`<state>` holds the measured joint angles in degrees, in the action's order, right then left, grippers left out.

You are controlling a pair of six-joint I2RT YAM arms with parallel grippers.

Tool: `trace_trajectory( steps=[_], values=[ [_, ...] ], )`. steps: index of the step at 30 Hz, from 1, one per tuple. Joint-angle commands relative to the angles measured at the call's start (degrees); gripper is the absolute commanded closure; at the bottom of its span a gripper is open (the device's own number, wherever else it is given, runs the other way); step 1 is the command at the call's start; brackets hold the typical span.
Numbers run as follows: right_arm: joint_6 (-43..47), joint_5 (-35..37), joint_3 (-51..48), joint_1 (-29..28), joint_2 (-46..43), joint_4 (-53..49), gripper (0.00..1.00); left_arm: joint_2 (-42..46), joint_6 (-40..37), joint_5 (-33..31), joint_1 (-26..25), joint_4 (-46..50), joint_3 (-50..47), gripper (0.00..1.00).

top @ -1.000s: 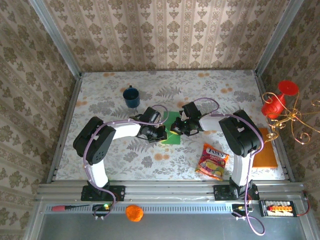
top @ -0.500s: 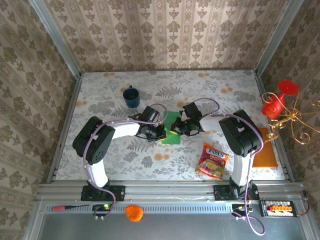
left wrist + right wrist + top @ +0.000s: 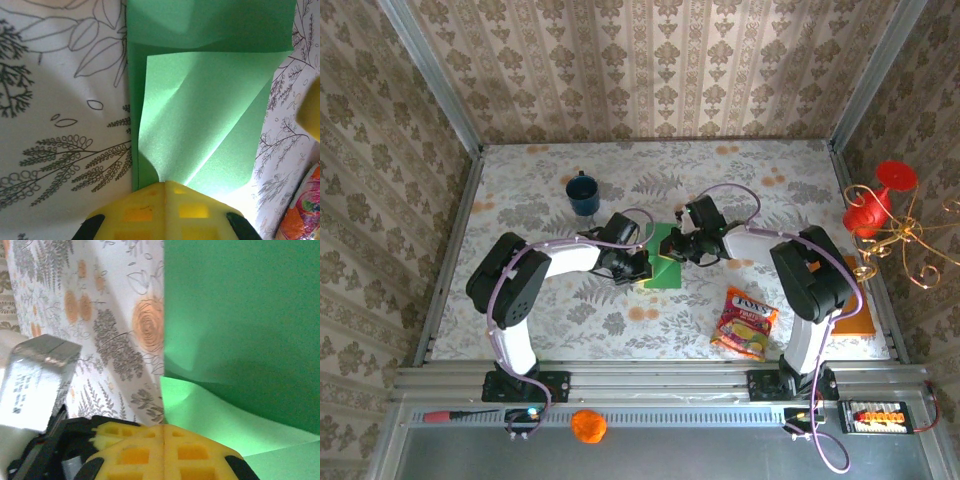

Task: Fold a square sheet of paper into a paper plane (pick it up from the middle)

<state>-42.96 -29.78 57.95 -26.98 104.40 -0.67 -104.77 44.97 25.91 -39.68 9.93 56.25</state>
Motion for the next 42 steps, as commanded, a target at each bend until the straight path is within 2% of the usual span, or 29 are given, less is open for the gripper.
trace_trajectory(
  steps=[1,14,19,23,35,42],
  values=[
    [1.0,0.9,-2.1,-1.2,-0.8,-3.3,1.00,-2.1,-1.2,-0.5,-0.6,4.3,0.6,1.00],
    [1.2,0.6,-1.8,-2.1,4.6,-3.6,1.00,-0.7,-1.3,-1.1,-0.7,4.1,0.9,1.00],
    [1.4,2.0,-1.8,-2.1,5.2,-5.0,1.00,2.3,-0.1,0.4,-0.7,-0.5,-0.5,1.00],
    [1.3,1.7,-1.7,-2.1,5.5,-5.1,1.00,1.5,0.3,1.5,-0.7,-1.9,-0.6,0.99],
    [3.7,4.2,0.0,-1.2,5.2,-5.4,1.00,-1.7,1.8,-2.3,-0.6,9.5,-2.4,1.00],
    [4.5,5.8,0.1,4.5,5.1,-3.6,1.00,-2.9,3.3,-3.7,-0.1,12.0,-4.5,1.00]
  ],
)
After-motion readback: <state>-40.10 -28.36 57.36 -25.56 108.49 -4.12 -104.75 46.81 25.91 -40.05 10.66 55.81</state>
